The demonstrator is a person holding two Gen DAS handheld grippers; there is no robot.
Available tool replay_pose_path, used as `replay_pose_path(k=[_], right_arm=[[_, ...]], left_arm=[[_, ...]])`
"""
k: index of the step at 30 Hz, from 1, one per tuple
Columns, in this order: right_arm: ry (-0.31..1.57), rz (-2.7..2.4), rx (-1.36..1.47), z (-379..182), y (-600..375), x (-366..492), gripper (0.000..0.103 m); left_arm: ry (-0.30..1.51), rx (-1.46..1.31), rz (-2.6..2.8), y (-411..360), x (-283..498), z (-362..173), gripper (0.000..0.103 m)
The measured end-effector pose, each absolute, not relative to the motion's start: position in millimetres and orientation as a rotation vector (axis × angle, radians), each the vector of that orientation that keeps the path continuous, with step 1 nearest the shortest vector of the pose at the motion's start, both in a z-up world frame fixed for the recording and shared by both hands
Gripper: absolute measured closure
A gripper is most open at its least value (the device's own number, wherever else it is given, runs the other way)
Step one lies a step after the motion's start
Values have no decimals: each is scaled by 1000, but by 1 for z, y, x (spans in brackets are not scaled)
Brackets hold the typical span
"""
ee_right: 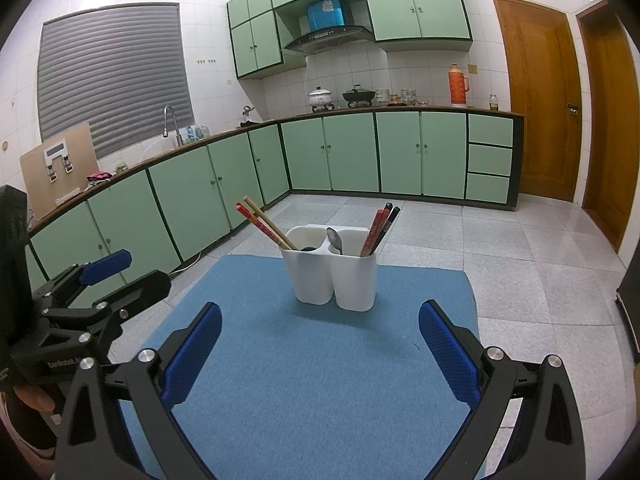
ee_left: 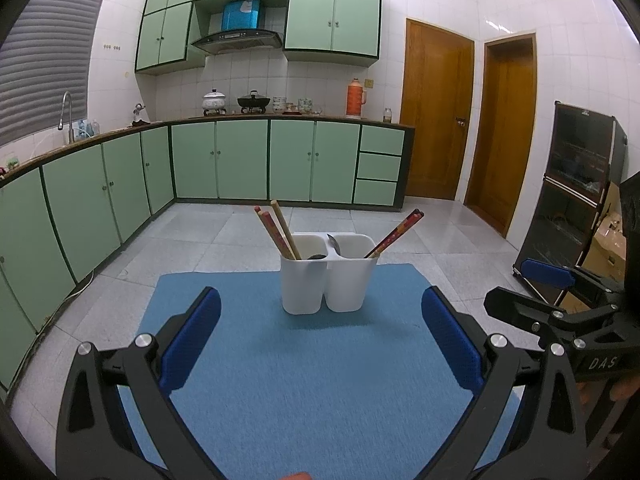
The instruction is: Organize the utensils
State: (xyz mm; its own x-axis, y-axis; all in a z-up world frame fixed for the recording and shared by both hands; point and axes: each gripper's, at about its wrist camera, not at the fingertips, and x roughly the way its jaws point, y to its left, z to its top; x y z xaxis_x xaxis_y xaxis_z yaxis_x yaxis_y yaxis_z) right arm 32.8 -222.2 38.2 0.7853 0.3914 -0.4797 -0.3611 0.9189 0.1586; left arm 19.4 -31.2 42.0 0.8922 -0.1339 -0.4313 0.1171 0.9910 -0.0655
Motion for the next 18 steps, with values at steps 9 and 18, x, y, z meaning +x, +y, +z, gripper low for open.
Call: replay_pose_path(k=[9,18], right_arm=[[530,407,62,39,-223,34,6],[531,409,60,38,-223,35,6]], left_arm=[[447,-39,-127,-33,18,43,6],[446,-42,-127,-31,18,44,6]])
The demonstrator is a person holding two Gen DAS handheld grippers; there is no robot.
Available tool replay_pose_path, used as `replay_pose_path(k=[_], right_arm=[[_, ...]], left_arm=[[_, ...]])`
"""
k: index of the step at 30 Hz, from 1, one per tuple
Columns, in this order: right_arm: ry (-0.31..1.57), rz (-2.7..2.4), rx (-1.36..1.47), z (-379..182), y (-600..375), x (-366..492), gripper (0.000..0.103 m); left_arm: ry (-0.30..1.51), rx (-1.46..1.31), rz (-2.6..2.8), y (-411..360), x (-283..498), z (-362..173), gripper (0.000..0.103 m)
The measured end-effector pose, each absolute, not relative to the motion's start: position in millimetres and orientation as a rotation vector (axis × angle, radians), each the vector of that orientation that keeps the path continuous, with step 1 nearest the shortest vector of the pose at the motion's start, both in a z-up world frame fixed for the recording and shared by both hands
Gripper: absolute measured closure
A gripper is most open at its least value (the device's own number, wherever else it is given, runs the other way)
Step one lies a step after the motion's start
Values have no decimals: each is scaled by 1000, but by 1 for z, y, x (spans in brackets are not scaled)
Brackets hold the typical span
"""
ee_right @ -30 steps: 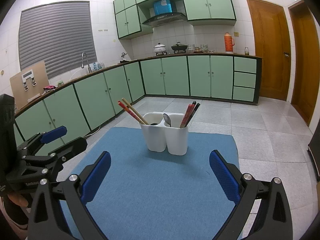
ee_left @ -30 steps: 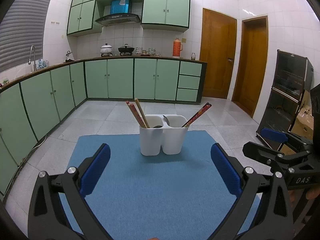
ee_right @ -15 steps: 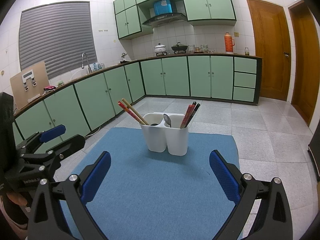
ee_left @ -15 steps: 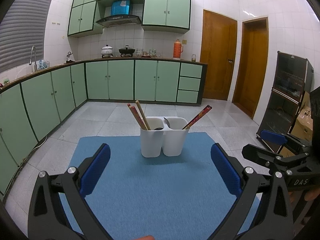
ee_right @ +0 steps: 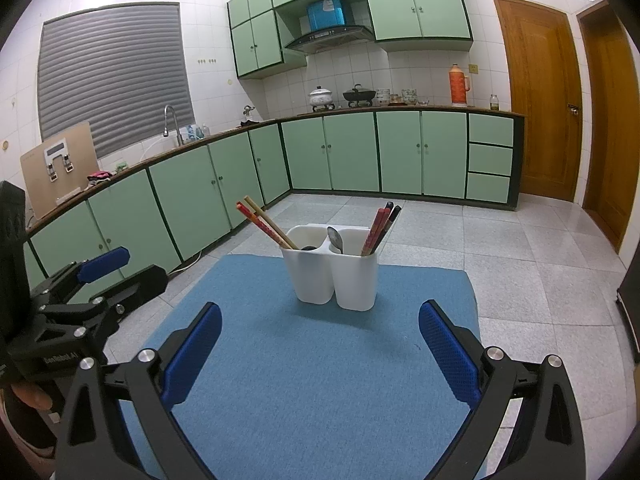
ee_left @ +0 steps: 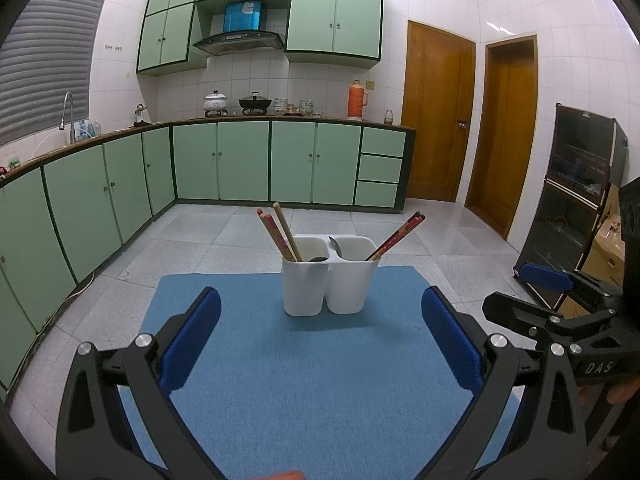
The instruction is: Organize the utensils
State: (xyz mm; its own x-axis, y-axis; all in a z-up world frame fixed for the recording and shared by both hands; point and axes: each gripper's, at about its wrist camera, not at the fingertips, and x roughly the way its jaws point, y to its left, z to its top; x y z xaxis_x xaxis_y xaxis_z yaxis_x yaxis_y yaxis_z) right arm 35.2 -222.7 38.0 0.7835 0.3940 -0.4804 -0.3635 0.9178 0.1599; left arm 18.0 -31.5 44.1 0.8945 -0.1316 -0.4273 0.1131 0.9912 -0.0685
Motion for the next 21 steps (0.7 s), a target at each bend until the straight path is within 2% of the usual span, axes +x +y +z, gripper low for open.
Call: replay_pose_path(k=[21], right_arm=[[533,409,61,37,-224,36,6]], left_arm=[[449,-38,-126,-32,17,46,6]])
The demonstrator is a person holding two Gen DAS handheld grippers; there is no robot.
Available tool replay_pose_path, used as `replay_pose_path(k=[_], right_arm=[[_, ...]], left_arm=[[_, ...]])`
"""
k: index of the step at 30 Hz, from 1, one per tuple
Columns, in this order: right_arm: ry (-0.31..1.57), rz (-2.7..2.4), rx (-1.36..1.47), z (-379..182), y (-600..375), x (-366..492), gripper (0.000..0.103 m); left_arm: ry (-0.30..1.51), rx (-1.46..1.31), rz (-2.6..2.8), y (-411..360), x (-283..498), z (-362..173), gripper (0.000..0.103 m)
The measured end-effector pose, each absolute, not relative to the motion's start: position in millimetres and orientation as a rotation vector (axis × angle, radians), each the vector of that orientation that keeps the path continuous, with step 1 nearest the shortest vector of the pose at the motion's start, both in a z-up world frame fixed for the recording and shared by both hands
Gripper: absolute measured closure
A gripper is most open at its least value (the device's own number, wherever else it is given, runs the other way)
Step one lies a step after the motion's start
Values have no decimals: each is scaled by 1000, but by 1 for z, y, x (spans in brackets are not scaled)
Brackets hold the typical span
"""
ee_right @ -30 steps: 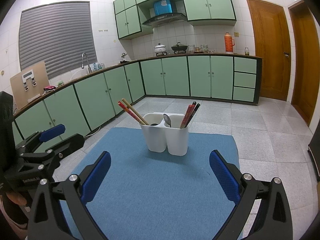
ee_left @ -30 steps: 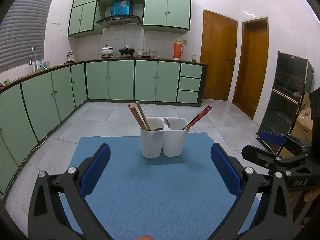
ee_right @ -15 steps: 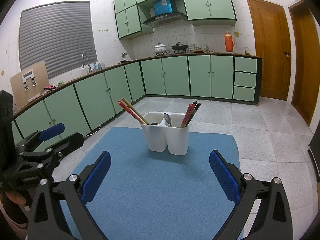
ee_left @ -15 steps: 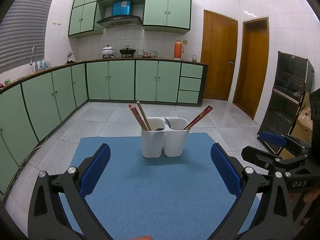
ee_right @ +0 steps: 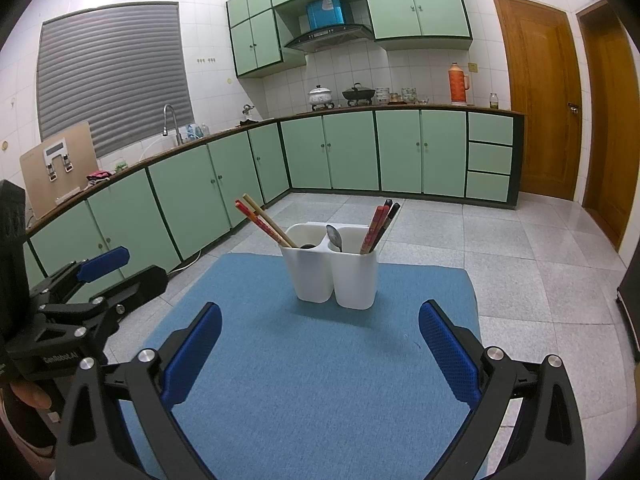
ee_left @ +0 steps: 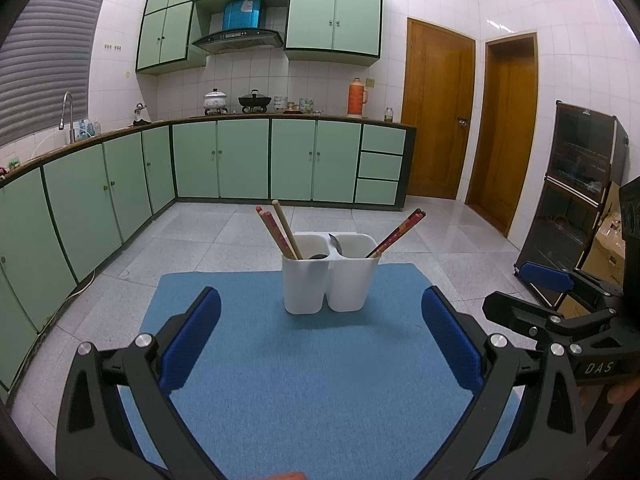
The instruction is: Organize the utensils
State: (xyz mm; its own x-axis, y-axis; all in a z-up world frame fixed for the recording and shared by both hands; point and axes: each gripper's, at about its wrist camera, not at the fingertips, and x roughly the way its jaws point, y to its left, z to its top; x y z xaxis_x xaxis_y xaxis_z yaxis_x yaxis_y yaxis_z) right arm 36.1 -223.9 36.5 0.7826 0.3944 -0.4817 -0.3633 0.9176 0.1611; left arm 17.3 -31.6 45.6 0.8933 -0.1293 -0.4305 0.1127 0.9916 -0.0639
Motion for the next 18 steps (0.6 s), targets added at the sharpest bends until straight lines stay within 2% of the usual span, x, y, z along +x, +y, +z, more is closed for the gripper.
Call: replay_pose_path(k=[18], right_arm=[[533,410,60,36,-224,37,6]], left_arm=[[457,-49,-122,-30,18,39,6]])
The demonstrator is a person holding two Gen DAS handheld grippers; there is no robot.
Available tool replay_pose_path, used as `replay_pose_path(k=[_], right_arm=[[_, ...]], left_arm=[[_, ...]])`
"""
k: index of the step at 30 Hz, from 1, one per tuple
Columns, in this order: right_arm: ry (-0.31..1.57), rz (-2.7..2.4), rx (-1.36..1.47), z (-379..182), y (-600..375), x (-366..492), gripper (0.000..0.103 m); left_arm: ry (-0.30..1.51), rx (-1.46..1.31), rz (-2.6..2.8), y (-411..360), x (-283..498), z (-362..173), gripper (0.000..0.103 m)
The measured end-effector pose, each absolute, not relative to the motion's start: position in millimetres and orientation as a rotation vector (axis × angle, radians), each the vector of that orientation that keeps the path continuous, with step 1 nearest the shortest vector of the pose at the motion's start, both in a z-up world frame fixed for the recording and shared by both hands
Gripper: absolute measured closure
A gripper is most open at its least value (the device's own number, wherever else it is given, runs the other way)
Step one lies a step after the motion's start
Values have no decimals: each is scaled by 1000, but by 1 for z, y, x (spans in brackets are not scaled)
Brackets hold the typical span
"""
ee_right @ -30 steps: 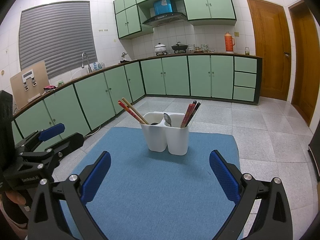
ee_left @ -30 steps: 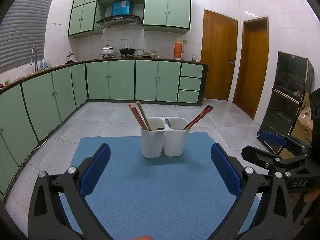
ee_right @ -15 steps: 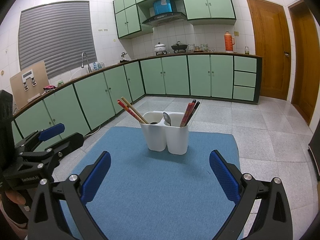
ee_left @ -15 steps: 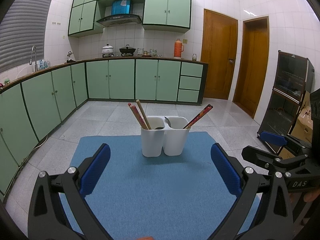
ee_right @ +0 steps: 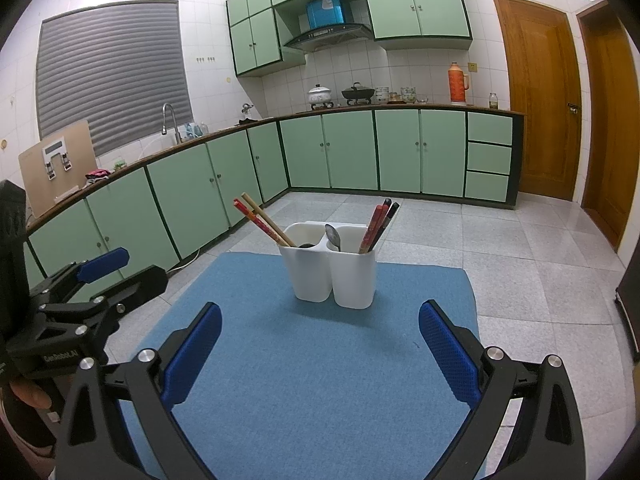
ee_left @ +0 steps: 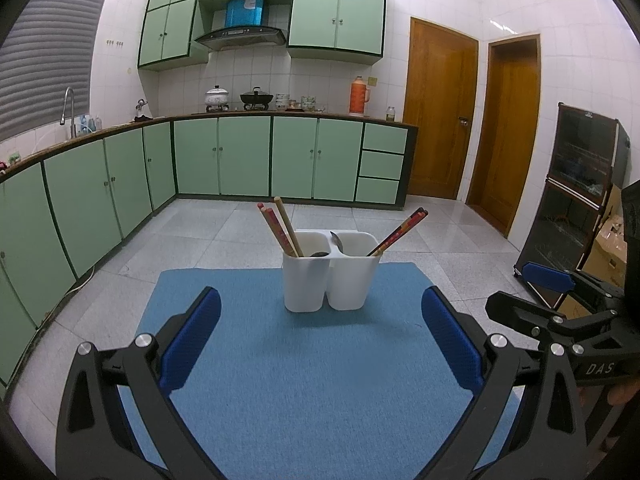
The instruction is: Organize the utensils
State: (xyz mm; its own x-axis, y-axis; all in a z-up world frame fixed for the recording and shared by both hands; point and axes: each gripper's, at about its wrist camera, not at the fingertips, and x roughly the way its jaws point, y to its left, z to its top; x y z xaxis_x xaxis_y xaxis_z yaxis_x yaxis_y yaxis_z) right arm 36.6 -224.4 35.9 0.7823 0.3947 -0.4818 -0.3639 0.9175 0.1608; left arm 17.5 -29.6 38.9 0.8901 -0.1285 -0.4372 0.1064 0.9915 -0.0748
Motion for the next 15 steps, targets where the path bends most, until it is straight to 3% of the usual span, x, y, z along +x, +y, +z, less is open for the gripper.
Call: replay_pose_path(k=[15], right_arm=[[537,402,59,29,-225,37,6]], left_arm=[[459,-53,-119,-28,17,38,6]])
